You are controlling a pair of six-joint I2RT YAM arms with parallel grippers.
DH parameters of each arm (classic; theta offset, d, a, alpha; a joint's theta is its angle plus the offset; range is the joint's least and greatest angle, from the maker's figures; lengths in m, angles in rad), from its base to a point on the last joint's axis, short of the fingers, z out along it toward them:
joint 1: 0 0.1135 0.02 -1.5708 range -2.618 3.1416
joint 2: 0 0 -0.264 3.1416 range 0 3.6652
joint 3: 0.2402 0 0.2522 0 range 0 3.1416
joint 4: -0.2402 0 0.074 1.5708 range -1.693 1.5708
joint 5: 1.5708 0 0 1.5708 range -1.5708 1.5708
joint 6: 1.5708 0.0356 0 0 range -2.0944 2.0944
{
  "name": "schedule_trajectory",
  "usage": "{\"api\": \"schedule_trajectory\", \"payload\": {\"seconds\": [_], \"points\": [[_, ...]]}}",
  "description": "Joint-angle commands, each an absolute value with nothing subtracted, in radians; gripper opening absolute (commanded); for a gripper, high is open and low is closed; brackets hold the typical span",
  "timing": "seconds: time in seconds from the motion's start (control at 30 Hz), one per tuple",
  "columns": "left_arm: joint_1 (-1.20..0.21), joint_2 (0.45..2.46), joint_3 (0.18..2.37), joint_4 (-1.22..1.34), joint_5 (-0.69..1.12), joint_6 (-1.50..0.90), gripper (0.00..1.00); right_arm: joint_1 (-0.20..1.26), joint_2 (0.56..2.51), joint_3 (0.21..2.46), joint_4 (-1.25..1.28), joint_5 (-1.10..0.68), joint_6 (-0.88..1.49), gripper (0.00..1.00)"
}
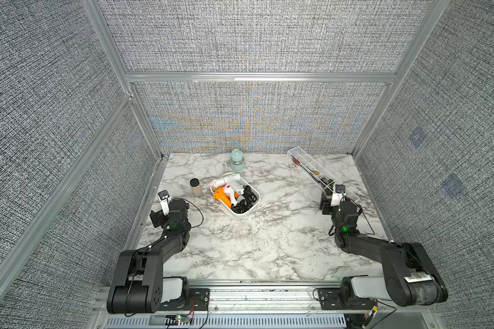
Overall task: Put the hot melt glue gun into the storage box
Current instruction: Reset both arms
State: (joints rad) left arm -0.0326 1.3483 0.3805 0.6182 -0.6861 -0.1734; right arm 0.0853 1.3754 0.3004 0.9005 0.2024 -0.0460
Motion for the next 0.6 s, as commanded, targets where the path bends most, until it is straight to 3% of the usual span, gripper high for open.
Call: {"api": "schedule_trajectory", "payload": {"seconds": [0.0, 0.17, 0.23, 0.27, 0.33, 0.37, 0.4, 0.57], "points": [[-0.021, 1.417, 0.380, 0.790, -0.609, -0.177, 1.00, 0.084, 1.403, 0.279, 1.050, 0.184, -0.044, 0.73], [-0.022, 1.486, 0.423, 0.774, -0.391, -0.082, 0.97, 0.051, 1.488, 0.237, 1.192, 0.155, -0.016, 0.74], [-0.022, 1.559, 0.402, 0.914, -0.391, -0.071, 1.00, 0.040, 1.549, 0.193, 1.354, 0.137, -0.017, 0.73], [-0.016, 1.582, 0.390, 0.964, -0.372, -0.066, 1.00, 0.040, 1.527, 0.213, 1.270, 0.135, -0.014, 0.74], [-0.009, 1.538, 0.423, 0.811, -0.355, -0.085, 1.00, 0.040, 1.532, 0.209, 1.295, 0.120, -0.020, 0.74], [0.000, 1.530, 0.431, 0.790, -0.336, -0.090, 1.00, 0.039, 1.534, 0.210, 1.294, 0.120, -0.019, 0.78], [0.003, 1.540, 0.425, 0.824, -0.334, -0.089, 1.00, 0.037, 1.516, 0.230, 1.219, 0.118, -0.015, 0.97], [0.004, 1.530, 0.423, 0.809, -0.331, -0.089, 1.00, 0.030, 1.519, 0.232, 1.234, 0.106, -0.012, 0.99]]}}
